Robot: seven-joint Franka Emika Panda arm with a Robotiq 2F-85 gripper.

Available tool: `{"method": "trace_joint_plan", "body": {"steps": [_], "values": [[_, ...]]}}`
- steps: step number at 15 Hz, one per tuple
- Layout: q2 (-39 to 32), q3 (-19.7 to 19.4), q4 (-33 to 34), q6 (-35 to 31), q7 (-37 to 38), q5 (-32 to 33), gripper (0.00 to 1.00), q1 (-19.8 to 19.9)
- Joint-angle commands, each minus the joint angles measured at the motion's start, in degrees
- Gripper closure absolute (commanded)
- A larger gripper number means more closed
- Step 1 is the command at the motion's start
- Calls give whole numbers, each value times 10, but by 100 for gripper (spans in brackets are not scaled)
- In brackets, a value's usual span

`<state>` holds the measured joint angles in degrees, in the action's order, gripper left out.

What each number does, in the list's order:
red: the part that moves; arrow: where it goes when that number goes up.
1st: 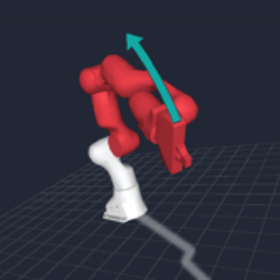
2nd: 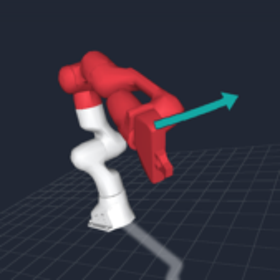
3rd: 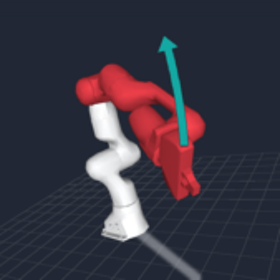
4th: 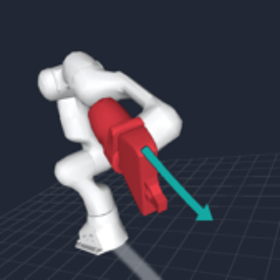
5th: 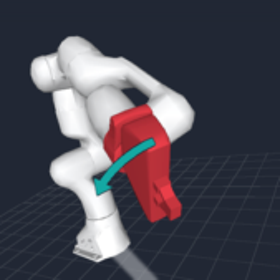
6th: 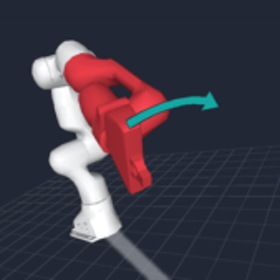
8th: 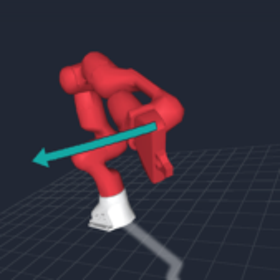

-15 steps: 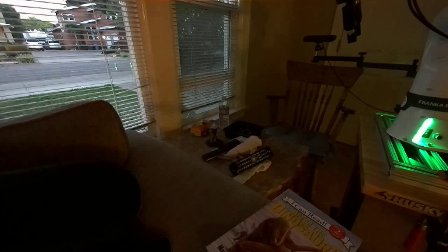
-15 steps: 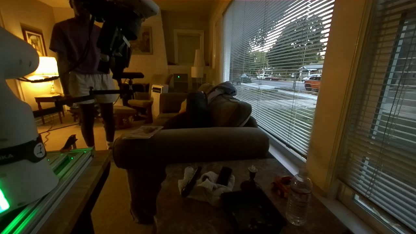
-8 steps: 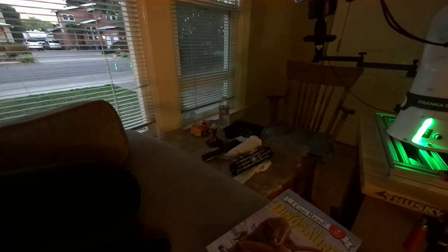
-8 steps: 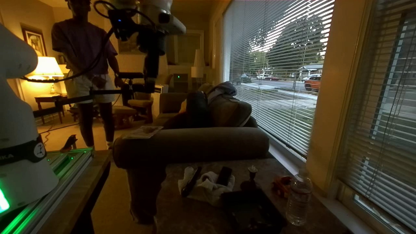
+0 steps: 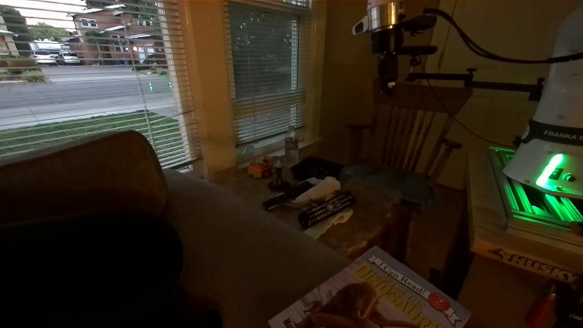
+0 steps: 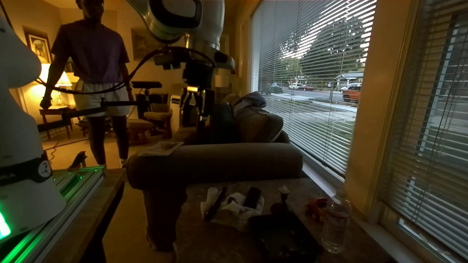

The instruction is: Put the black object on the arm rest

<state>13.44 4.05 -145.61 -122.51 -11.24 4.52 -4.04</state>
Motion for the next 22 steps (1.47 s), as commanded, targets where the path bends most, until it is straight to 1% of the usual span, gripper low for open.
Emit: {"method": "trace_joint_plan", "body": {"steps": [1, 5, 6, 7, 10, 12, 14, 16, 19, 22], "values": [[5, -4, 1, 2, 1, 1, 0, -4], [15, -4, 0, 1, 1, 1, 0, -5], [7, -2, 0, -16, 9, 8, 0, -3], [-17, -3, 7, -41, 4, 7, 0, -3], [-106, -10, 37, -126, -49, -29, 0, -13], [-176, -9, 72, -166, -98, -38, 0, -13], [-243, -1, 115, -183, -156, -69, 0, -7], [-307, 14, 173, -160, -218, -87, 0, 10], [-396, 35, 262, -133, -268, -67, 0, 32], [-471, 30, 343, -137, -266, -13, 0, 22]]}}
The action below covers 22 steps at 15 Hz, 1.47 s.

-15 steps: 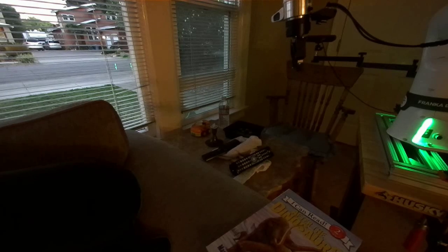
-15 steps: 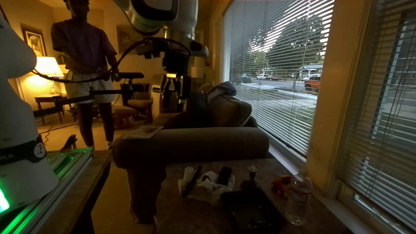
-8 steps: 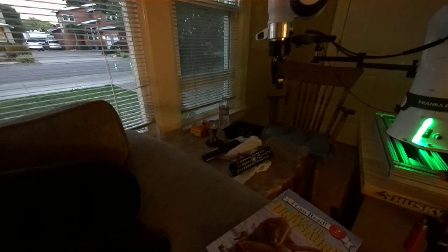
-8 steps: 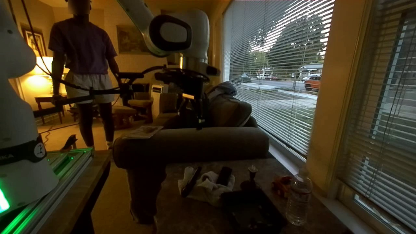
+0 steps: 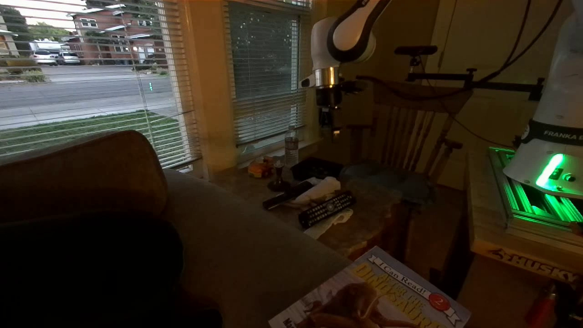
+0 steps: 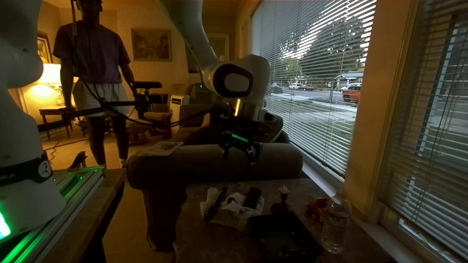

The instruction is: Put the black object on the arm rest

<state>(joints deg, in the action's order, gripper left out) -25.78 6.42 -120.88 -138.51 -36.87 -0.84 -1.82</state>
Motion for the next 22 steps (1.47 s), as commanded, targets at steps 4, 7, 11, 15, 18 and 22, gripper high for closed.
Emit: {"method": "trace_joint_plan", "body": {"steps": [4, 7, 11, 15, 18, 22], "values": [[-83, 11, 93, 2, 7, 57, 0, 6], [-94, 10, 107, 2, 7, 60, 0, 5], [-121, 12, 129, -7, 7, 57, 0, 4], [-168, 37, 166, -21, -10, 55, 0, 7], [-203, 48, 195, -36, -20, 66, 0, -1], [-253, 58, 250, -30, -70, 86, 0, -5]]}}
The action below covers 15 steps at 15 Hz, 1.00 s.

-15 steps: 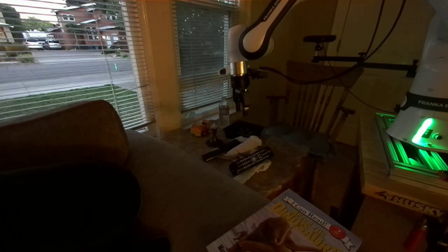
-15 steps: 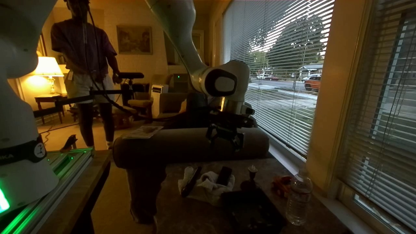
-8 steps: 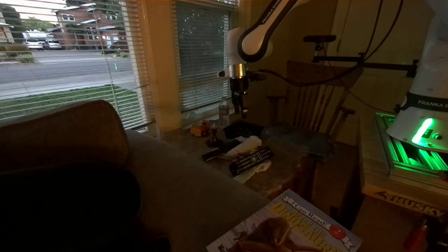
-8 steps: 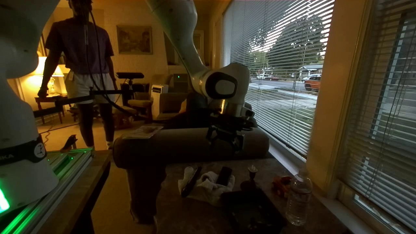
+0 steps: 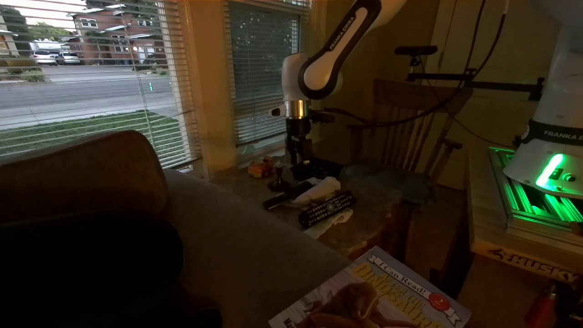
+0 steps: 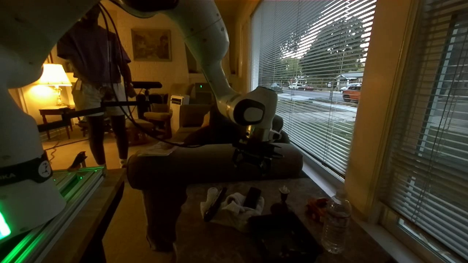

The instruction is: Put the black object on the arm rest

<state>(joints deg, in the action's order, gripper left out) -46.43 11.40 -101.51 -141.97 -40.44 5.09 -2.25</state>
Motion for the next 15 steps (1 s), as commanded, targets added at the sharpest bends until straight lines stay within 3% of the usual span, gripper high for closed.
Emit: {"method": "trace_joint_plan", "body": {"steps": [1, 9, 15], "values": [[-58, 10, 72, 13, -48, 29, 0, -1], [-140, -11, 167, 68, -112, 62, 0, -18], [-185, -21, 221, 68, -107, 64, 0, -40]]}}
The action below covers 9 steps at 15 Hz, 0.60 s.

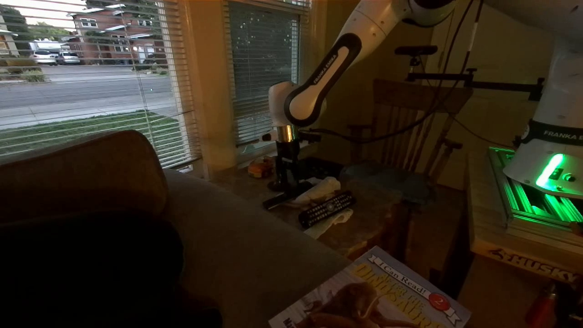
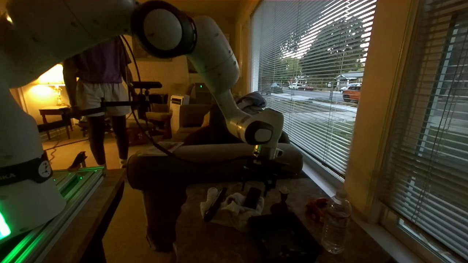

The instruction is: Put the black object on the arm rest

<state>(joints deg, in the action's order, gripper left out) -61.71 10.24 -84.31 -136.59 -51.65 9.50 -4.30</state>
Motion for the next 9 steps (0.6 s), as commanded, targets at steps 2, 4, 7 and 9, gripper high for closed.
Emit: {"method": "trace_joint_plan", "body": {"steps": [2, 4, 7, 9], "values": [[-42, -18, 64, 16, 10, 24, 0, -30], [-52, -22, 75, 18, 13, 23, 0, -37], [-65, -28, 91, 20, 15, 23, 0, -45], [-71, -31, 98, 23, 20, 23, 0, -48]]}}
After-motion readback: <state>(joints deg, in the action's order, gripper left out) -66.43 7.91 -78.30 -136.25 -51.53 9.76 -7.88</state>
